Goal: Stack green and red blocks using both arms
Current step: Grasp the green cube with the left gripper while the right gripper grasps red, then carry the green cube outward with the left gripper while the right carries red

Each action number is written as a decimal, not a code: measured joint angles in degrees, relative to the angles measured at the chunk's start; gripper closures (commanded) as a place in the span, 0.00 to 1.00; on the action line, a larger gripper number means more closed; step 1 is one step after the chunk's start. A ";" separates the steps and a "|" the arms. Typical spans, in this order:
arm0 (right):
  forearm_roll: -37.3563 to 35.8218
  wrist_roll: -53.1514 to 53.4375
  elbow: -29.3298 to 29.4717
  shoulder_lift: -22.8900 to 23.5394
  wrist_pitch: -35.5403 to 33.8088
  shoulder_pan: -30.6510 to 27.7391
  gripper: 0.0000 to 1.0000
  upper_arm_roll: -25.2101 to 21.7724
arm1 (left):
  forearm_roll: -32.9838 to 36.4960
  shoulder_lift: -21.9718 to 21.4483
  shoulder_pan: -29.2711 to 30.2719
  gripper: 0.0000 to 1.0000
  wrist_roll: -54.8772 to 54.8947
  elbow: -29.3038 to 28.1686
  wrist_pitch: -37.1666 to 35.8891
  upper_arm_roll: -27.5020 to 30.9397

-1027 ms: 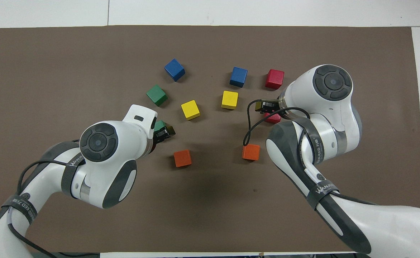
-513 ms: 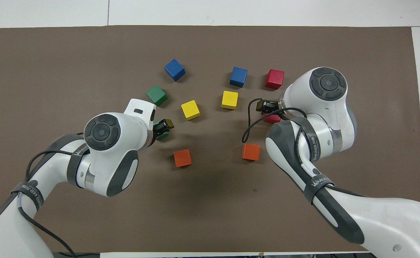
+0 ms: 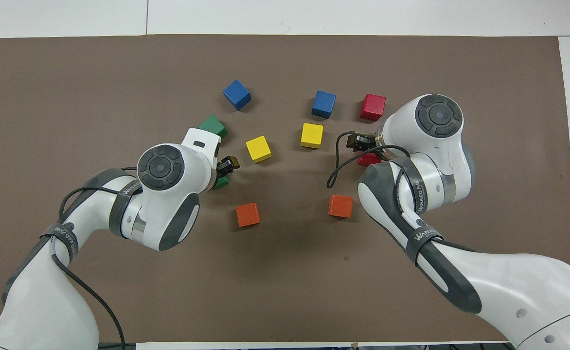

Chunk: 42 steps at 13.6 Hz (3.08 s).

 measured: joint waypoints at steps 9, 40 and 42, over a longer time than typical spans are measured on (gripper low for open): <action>0.00 0.00 -0.47 0.94 1.76 0.00 0.06 0.00 | 0.18 0.06 -0.02 0.53 0.00 0.01 0.25 -0.16; -2.22 -40.00 -12.92 -12.26 -0.39 -23.48 1.00 -0.71 | 0.67 -2.72 33.25 1.00 60.07 -2.45 0.65 0.68; -2.22 -40.00 -14.27 -12.09 2.01 -23.48 1.00 -0.64 | 0.67 -1.87 33.39 1.00 60.07 -2.66 2.26 0.67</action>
